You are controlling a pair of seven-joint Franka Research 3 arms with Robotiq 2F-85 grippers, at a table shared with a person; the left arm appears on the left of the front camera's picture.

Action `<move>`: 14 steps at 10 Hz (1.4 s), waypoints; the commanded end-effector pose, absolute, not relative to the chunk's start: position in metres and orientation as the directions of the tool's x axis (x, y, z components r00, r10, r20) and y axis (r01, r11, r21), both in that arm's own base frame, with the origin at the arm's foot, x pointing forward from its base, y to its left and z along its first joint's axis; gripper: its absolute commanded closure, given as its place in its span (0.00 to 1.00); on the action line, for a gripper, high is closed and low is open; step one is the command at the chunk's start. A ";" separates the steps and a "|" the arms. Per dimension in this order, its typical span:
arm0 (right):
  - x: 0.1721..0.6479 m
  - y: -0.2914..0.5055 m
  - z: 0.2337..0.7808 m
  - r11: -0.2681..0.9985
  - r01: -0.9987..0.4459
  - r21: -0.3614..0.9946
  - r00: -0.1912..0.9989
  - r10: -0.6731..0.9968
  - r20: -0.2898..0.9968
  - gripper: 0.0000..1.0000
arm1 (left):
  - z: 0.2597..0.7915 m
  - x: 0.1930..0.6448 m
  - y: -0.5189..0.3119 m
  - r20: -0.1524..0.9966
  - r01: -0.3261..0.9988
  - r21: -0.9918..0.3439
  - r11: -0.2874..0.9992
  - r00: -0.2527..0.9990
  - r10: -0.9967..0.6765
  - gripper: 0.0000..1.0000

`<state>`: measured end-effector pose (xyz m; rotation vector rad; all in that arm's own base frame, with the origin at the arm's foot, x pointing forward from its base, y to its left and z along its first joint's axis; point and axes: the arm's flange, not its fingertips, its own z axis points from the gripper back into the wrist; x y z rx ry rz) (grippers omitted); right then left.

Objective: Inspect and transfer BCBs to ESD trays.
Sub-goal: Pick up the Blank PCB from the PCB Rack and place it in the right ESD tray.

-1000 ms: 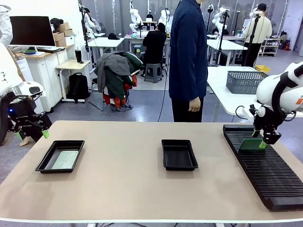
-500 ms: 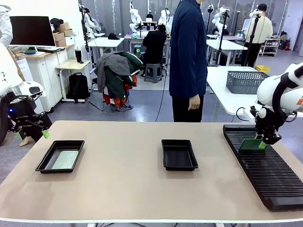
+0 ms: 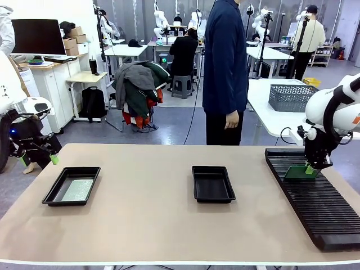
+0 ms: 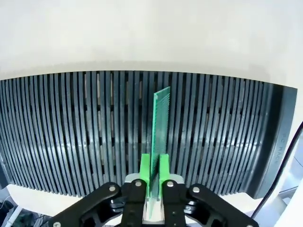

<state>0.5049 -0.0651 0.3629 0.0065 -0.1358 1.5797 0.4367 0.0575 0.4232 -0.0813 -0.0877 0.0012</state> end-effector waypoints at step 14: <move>0.488 -0.060 0.421 0.007 -0.994 -0.112 0.000 0.998 0.061 0.98 | 0.422 0.437 0.059 0.090 0.018 -0.093 0.995 0.996 -0.009 0.04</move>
